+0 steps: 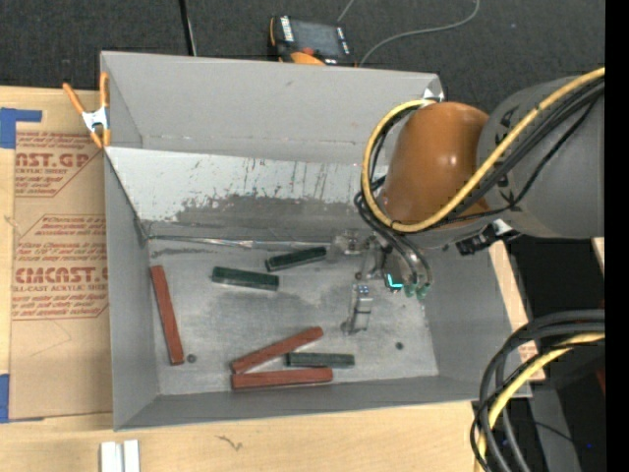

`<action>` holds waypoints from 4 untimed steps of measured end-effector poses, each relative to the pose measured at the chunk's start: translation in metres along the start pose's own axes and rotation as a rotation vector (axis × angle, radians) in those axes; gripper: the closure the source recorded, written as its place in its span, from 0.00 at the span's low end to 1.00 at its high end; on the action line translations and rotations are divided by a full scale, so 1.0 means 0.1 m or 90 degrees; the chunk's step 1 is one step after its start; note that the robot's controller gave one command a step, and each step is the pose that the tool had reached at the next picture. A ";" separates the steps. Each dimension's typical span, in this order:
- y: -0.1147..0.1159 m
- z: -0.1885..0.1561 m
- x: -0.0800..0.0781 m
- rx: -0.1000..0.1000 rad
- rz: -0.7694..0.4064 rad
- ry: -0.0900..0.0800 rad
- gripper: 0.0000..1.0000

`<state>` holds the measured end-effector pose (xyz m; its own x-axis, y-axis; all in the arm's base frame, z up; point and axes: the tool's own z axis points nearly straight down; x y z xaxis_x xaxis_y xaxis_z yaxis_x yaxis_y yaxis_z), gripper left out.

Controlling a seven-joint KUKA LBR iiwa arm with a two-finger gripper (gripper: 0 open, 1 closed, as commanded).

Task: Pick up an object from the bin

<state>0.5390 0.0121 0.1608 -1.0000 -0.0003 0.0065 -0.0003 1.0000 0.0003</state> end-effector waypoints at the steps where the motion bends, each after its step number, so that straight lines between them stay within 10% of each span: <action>1: -0.02 0.94 0.37 0.000 -0.113 0.000 0.00; 2: 0.61 0.90 0.51 -0.001 -0.164 -0.009 0.00; 3: 0.58 0.92 0.52 0.000 -0.162 -0.004 1.00; 4: 0.60 0.12 0.49 0.001 -0.183 -0.009 1.00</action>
Offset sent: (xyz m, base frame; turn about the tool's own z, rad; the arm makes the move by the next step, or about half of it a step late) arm -0.0351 -0.0023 -0.0908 -0.1759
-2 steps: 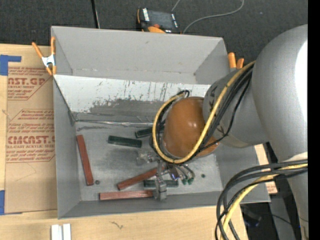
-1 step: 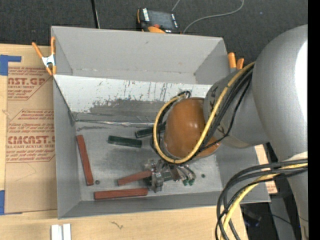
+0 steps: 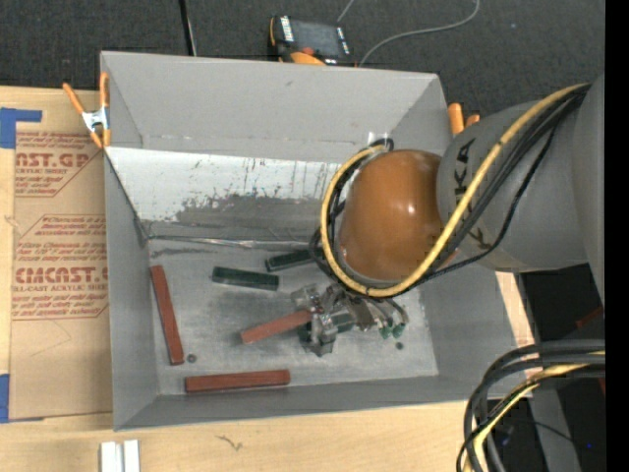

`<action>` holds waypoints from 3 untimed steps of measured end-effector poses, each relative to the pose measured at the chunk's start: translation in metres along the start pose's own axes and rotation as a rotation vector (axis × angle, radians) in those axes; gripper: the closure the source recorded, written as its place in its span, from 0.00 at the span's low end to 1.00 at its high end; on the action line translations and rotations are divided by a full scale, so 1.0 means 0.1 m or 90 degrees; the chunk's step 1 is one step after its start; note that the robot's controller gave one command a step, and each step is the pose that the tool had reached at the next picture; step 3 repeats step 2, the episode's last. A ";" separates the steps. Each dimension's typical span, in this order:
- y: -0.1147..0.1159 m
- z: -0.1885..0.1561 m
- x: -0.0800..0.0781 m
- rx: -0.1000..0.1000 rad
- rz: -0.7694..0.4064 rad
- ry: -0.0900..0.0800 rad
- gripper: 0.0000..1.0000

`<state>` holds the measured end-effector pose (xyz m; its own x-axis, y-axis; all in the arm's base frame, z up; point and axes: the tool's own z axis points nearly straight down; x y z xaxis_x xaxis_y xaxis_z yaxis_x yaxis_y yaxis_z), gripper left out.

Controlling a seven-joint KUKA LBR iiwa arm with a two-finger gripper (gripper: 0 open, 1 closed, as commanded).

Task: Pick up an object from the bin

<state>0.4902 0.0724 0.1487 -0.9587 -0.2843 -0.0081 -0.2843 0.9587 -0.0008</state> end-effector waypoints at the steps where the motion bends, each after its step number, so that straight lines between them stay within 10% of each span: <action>1: 0.01 -0.78 -0.09 0.000 -0.028 -0.001 1.00; 2: -0.47 -0.67 -0.22 0.001 0.080 0.004 1.00; 3: -0.47 -0.67 -0.22 0.001 0.080 0.004 1.00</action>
Offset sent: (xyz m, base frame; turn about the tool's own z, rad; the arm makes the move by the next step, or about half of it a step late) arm 0.0056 0.0024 0.0735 -0.0432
